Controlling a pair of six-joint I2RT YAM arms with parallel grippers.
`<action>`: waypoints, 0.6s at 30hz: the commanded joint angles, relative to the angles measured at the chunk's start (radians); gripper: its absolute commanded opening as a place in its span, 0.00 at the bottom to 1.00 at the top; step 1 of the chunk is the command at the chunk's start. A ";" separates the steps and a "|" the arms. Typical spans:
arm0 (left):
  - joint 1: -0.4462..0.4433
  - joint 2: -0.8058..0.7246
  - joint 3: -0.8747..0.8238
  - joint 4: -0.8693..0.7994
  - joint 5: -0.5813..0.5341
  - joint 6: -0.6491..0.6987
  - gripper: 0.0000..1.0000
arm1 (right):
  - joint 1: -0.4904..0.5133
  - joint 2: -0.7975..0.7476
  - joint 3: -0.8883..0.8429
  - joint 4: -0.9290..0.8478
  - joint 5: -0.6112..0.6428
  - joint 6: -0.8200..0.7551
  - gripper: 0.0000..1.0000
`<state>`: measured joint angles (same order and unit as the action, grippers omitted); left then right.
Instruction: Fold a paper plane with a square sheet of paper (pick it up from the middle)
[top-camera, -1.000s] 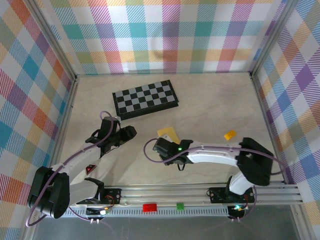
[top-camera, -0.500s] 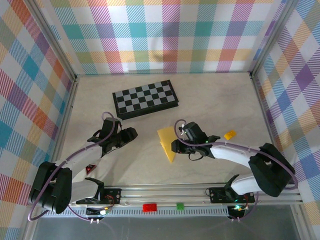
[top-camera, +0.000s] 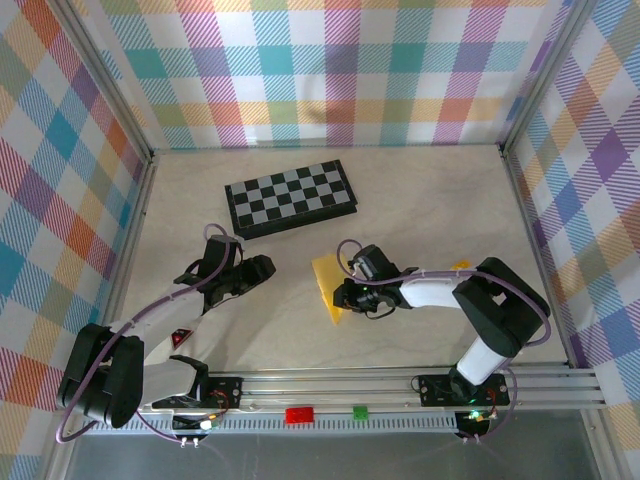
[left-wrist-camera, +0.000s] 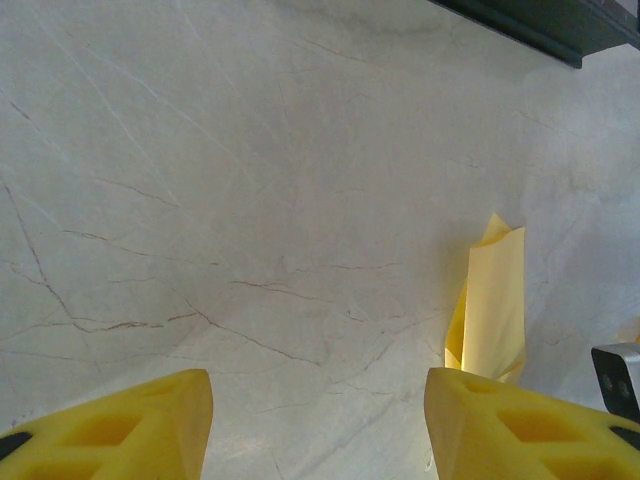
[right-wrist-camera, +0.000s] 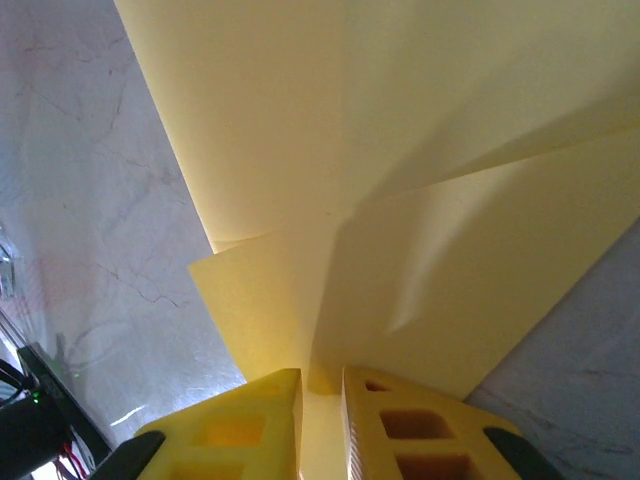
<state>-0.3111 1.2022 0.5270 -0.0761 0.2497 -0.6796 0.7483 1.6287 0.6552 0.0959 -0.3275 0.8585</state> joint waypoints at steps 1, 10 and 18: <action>0.010 -0.009 0.004 0.004 0.006 0.019 0.58 | 0.018 0.008 0.012 -0.027 0.036 0.059 0.20; 0.010 0.023 0.007 0.029 0.037 0.021 0.57 | 0.040 -0.036 -0.039 -0.014 0.116 0.208 0.20; 0.010 0.031 0.013 0.039 0.062 0.022 0.50 | 0.154 -0.059 -0.068 0.073 0.271 0.438 0.16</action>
<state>-0.3111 1.2297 0.5270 -0.0647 0.2852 -0.6655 0.8600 1.5856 0.6144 0.1425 -0.1486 1.1587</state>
